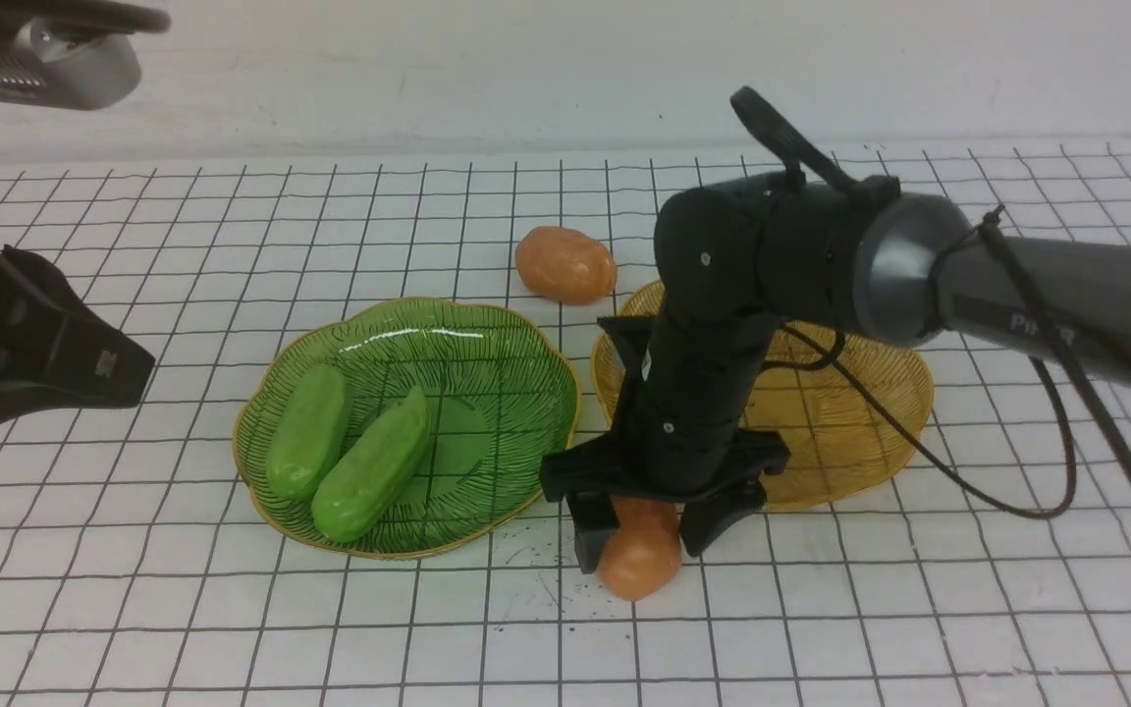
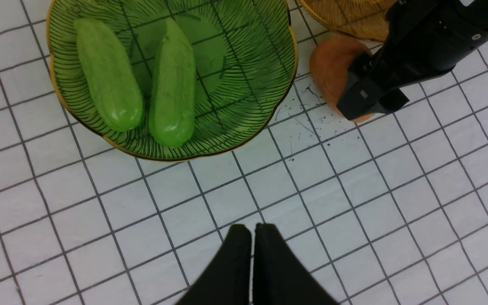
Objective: Put different types of vegetables on the plate.
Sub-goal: 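Put the potato onto the plate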
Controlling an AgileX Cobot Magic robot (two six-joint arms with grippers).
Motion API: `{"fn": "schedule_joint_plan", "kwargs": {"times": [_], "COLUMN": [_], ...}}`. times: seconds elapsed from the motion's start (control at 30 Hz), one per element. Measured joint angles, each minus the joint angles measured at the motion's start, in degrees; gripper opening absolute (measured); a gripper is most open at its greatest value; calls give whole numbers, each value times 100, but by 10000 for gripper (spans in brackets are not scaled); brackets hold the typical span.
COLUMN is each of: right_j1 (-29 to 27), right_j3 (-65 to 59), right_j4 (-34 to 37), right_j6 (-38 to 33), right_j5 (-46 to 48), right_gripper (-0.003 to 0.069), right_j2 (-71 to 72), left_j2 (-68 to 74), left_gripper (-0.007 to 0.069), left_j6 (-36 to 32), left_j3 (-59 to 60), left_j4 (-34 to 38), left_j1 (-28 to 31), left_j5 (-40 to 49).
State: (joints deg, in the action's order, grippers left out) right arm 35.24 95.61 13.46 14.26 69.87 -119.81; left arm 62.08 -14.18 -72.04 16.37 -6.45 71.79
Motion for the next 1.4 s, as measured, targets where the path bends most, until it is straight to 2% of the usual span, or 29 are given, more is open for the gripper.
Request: {"fn": "schedule_joint_plan", "kwargs": {"times": [0.47, 0.53, 0.63, 0.8, 1.1, 1.27, 1.33, 1.4], "right_j1": [0, 0, 0, 0, 9, -121, -451, -668], "right_j3": [96, 96, 96, 96, 91, 96, 102, 102], "right_j4": [-235, -229, -229, -225, -233, -893, -1276, -1346], "right_j6": [76, 83, -2, -222, -491, -637, -607, -600], "right_j5": [-297, -317, -312, -119, 4, 58, -5, -102], "right_gripper": [595, 582, 525, 519, 519, 519, 519, 519], "right_j2": [-225, -251, -251, -251, 668, 1376, 1483, 1466], "left_j2": [0, 0, 0, 0, 0, 0, 0, 0], "left_gripper": [-8, -8, -8, -8, -8, -8, -8, -8], "left_j6": [0, 0, 0, -2, -2, -2, -2, -2], "left_j3": [0, 0, 0, 0, 0, 0, 0, 0], "left_j4": [0, 0, 0, 0, 0, 0, 0, 0], "left_j1": [0, 0, 0, 0, 0, 0, 0, 0], "left_j5": [1, 1, 1, 1, 1, 1, 1, 1]}}
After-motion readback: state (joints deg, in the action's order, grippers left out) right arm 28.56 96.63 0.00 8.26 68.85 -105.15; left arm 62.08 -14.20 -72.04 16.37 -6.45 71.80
